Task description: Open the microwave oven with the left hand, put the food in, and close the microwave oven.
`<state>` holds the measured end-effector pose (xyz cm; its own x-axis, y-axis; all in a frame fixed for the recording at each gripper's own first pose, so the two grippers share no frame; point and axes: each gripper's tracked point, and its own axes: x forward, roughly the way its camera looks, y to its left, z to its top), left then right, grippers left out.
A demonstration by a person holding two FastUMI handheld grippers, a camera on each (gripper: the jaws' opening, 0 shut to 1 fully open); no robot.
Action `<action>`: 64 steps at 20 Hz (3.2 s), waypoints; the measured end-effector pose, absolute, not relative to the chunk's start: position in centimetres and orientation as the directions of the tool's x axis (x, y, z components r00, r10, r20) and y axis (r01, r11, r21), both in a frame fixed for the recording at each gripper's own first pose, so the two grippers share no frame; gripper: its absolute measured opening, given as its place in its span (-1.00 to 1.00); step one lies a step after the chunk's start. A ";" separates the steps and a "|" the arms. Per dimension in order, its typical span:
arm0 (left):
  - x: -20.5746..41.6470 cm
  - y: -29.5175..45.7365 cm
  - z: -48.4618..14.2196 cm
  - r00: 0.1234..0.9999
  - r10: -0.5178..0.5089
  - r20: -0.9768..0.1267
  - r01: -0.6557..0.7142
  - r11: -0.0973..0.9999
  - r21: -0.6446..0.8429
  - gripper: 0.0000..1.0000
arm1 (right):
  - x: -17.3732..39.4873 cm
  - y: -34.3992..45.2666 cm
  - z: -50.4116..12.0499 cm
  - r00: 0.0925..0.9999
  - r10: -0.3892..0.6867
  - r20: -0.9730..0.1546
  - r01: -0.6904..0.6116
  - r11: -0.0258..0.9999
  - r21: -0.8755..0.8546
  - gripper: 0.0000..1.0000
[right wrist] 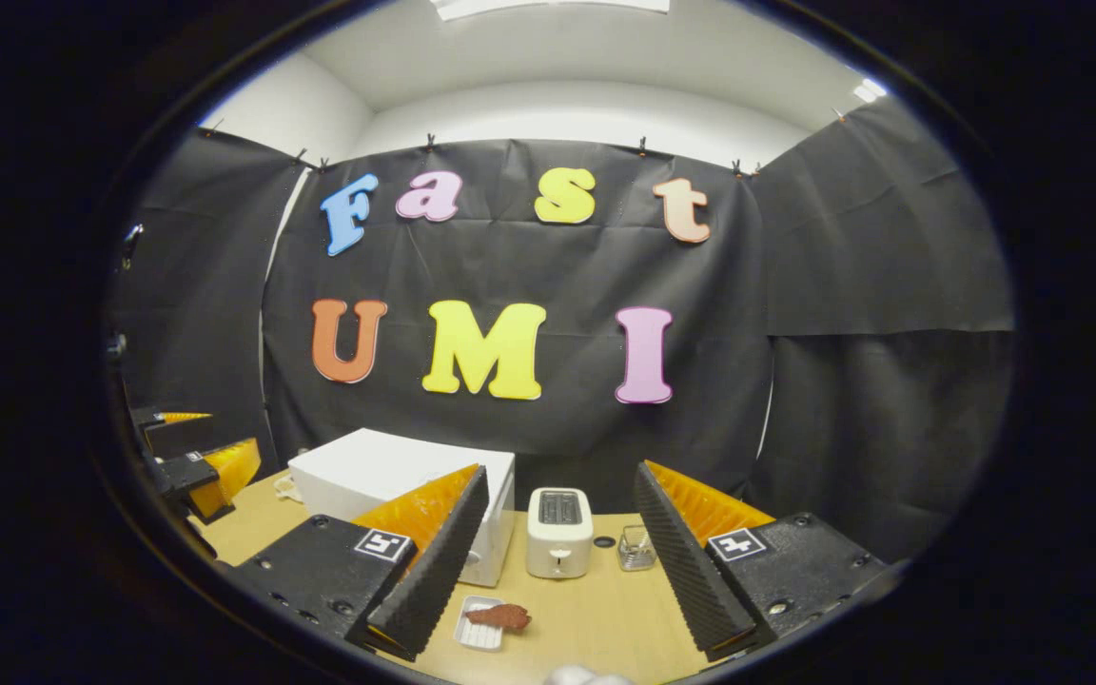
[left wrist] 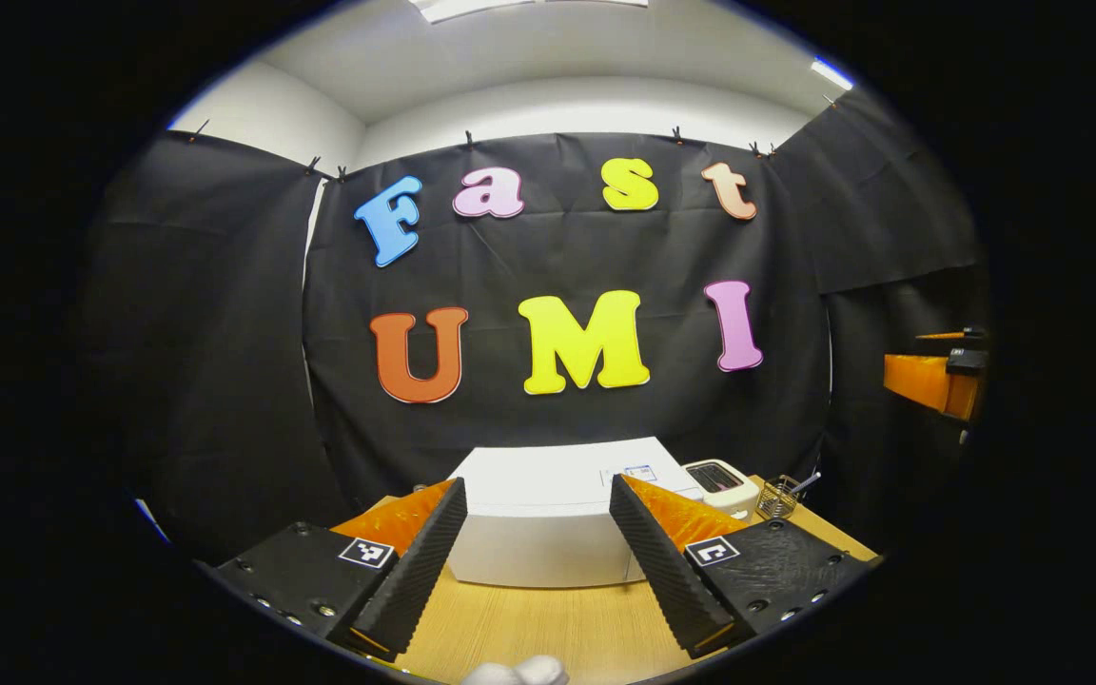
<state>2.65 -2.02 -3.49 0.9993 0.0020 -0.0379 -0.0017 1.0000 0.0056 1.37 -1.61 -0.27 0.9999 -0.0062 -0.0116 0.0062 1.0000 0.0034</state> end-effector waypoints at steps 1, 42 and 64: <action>3.0 -2.6 -4.6 0.999 -0.004 -0.046 0.004 1.000 0.002 0.90 | 1.5 -1.9 -0.4 1.000 -0.010 -0.015 0.010 1.000 0.004 0.96; 20.2 -15.5 -28.9 0.961 -0.152 -0.231 0.128 0.985 -0.116 -0.74 | 4.4 -6.6 -6.2 0.971 -0.116 -0.208 0.085 0.984 -0.156 1.00; -0.3 2.0 -29.3 0.953 -0.027 -0.303 0.024 1.000 -0.012 0.80 | -2.0 -0.6 -3.4 0.995 -0.020 -0.101 0.000 0.982 -0.189 1.00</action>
